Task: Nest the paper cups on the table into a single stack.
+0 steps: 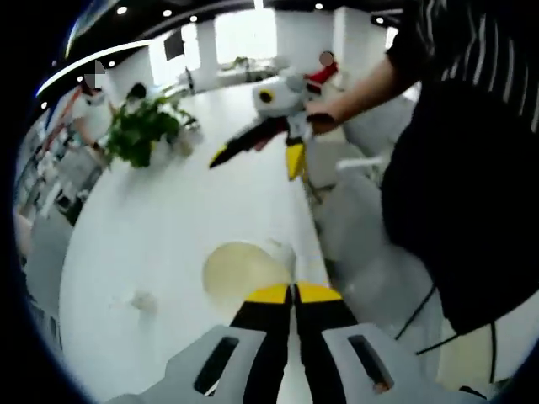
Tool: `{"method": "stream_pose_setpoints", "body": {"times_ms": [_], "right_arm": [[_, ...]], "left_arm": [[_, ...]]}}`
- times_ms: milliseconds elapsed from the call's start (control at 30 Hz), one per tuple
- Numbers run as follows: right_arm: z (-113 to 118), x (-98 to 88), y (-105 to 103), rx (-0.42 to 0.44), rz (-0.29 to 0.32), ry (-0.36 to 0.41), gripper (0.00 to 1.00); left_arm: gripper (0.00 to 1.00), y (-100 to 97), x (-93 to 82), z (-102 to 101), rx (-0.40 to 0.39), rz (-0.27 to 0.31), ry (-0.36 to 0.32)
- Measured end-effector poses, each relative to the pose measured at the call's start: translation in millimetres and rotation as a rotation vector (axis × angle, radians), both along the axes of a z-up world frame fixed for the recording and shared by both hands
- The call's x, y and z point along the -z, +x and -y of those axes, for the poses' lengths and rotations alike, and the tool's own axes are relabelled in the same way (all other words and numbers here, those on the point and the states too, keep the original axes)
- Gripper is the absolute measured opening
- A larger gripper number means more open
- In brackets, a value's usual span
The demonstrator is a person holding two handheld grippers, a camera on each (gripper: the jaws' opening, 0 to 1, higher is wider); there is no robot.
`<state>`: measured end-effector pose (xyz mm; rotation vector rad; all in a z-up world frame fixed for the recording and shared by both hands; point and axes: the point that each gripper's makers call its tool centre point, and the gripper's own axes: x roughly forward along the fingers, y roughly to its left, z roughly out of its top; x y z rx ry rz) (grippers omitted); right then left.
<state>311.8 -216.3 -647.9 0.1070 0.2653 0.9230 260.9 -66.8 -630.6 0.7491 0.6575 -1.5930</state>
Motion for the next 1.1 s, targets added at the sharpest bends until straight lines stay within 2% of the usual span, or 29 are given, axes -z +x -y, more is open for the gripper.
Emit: {"method": "stream_pose_setpoints", "body": {"times_ms": [100,167,233,333,467,800,1100], "right_arm": [[5,0.2,3,0.027,0.009,-0.002,1.0],[9,-0.1,4,0.041,0.016,-0.005,1.0],[11,1.3,5,0.057,0.016,-0.01,1.0],[12,5.0,4,0.067,0.021,-0.027,1.0],[10,10.7,2,0.053,0.04,-0.083,1.0],[19,20.7,8,0.071,0.045,-0.172,1.0],[21,21.3,7,0.068,0.039,-0.17,1.0]], "left_arm": [[0.0,-3.1,9.2,-2,0.031,0.017,0.048],[0.0,-5.4,15.5,-4,0.087,0.061,0.091],[0.0,-7.9,18.5,-1,0.075,0.054,0.095],[0.0,-8.0,25.7,-1,0.101,0.086,0.126],[0.0,-10.2,33.9,-4,0.117,0.09,0.161],[0.0,-6.7,42.3,-5,0.125,0.108,0.188],[0.0,-6.6,49.0,-8,0.124,0.104,0.209]]}}
